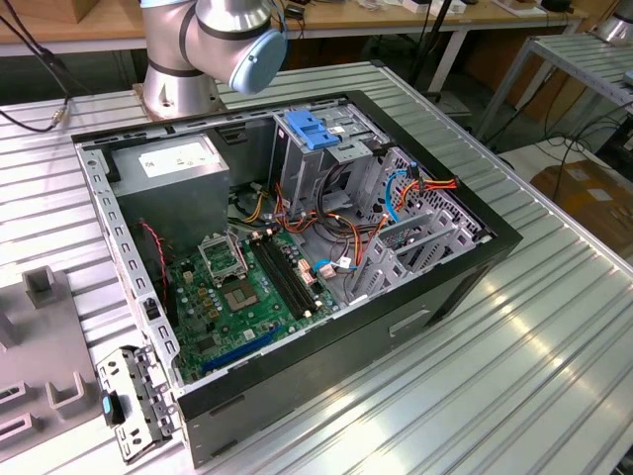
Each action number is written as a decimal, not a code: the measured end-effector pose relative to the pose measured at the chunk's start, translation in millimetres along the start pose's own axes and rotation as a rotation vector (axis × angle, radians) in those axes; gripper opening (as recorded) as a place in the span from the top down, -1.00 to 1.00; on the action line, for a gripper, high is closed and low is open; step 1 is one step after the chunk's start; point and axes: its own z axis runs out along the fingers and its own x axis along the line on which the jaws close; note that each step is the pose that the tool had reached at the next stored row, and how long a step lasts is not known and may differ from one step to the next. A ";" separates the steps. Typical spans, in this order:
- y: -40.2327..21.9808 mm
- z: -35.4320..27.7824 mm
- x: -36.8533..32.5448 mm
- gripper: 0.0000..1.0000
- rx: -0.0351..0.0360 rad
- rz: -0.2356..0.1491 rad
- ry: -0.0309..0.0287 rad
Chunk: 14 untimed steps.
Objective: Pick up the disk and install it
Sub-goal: 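Pick up the disk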
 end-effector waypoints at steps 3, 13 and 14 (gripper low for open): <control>0.0 -3.0 0.0 0.25 -0.0001 0.000 0.0000; 0.0 -14.7 0.2 0.25 -0.0003 0.000 0.0000; 0.0 -16.0 0.2 0.25 -0.0002 0.000 0.0000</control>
